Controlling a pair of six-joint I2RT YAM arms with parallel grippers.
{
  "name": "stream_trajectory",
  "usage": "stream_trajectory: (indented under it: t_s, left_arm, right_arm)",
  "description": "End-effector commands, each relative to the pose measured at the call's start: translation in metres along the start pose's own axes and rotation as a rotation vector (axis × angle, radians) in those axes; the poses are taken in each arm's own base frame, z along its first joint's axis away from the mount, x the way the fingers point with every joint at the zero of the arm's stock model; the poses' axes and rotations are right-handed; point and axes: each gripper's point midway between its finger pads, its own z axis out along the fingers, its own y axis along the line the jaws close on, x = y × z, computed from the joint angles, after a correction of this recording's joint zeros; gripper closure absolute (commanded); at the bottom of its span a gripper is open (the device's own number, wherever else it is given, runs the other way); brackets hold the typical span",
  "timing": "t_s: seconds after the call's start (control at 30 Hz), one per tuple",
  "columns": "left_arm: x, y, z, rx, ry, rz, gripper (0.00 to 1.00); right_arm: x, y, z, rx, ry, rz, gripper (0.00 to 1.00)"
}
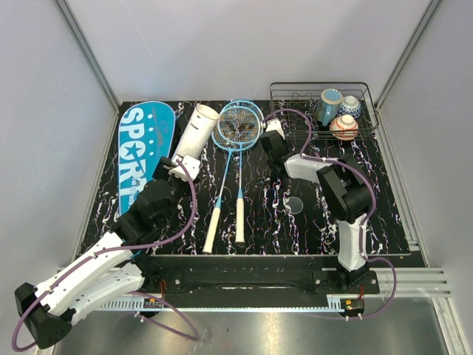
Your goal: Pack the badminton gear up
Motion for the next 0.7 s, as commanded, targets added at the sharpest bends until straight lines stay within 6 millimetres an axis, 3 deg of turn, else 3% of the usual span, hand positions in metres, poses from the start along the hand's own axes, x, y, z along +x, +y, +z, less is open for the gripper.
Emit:
stream_trajectory:
  t_s: [0.0, 0.03, 0.07, 0.13, 0.17, 0.2, 0.23, 0.27, 0.3, 0.33, 0.37, 0.4, 0.43, 0.47, 0.53, 0.67]
  left_arm:
    - [-0.025, 0.010, 0.000, -0.028, -0.080, -0.048, 0.80]
    - [-0.025, 0.008, 0.000, -0.017, -0.080, -0.045, 0.80]
    - [-0.025, 0.006, 0.000, -0.008, -0.081, -0.043, 0.80]
    - [-0.026, -0.004, 0.001, 0.047, -0.097, -0.034, 0.81]
    - [-0.027, -0.008, 0.000, 0.068, -0.102, -0.032, 0.81]
    - [-0.029, -0.011, 0.000, 0.090, -0.110, -0.029, 0.82]
    - [-0.031, -0.020, 0.000, 0.141, -0.128, -0.024, 0.83]
    - [-0.031, -0.026, -0.001, 0.170, -0.135, -0.009, 0.84]
    - [-0.033, -0.029, -0.002, 0.189, -0.144, -0.006, 0.85]
    - [-0.035, -0.036, -0.004, 0.232, -0.156, 0.001, 0.86]
    - [-0.039, -0.036, -0.007, 0.248, -0.175, 0.000, 0.87]
    - [-0.043, -0.038, -0.010, 0.267, -0.201, -0.001, 0.87]
    - [-0.043, -0.047, -0.014, 0.311, -0.228, 0.007, 0.87]
    - [-0.048, -0.046, -0.019, 0.322, -0.264, 0.015, 0.86]
    - [-0.052, -0.053, -0.026, 0.371, -0.310, 0.022, 0.85]
    - [-0.052, -0.063, -0.030, 0.429, -0.320, 0.057, 0.85]
  right_arm:
    - [-0.055, 0.017, -0.061, -0.112, -0.114, 0.112, 0.96]
    - [-0.055, 0.028, -0.073, -0.197, -0.104, 0.124, 0.99]
    - [-0.070, 0.025, -0.093, -0.243, -0.138, 0.166, 1.00]
    - [-0.068, 0.032, -0.117, -0.366, -0.139, 0.199, 1.00]
    - [-0.086, 0.025, -0.139, -0.423, -0.190, 0.218, 1.00]
    - [-0.074, 0.026, -0.149, -0.466, -0.156, 0.199, 1.00]
    - [-0.077, 0.036, -0.167, -0.585, -0.157, 0.204, 1.00]
    - [-0.090, 0.030, -0.187, -0.659, -0.179, 0.242, 1.00]
    - [-0.091, 0.015, -0.188, -0.702, -0.120, 0.348, 1.00]
    - [-0.093, 0.023, -0.216, -0.918, -0.069, 0.402, 1.00]
    - [-0.100, 0.016, -0.235, -1.043, -0.044, 0.469, 1.00]
    - [-0.110, -0.007, -0.236, -1.123, -0.013, 0.651, 1.00]
    - [-0.112, -0.006, -0.274, -1.360, 0.016, 0.644, 1.00]
    - [-0.115, -0.012, -0.289, -1.444, 0.010, 0.662, 1.00]
    - [-0.117, -0.024, -0.313, -1.546, 0.024, 0.691, 1.00]
    - [-0.123, -0.043, -0.358, -1.526, -0.066, 0.642, 1.00]
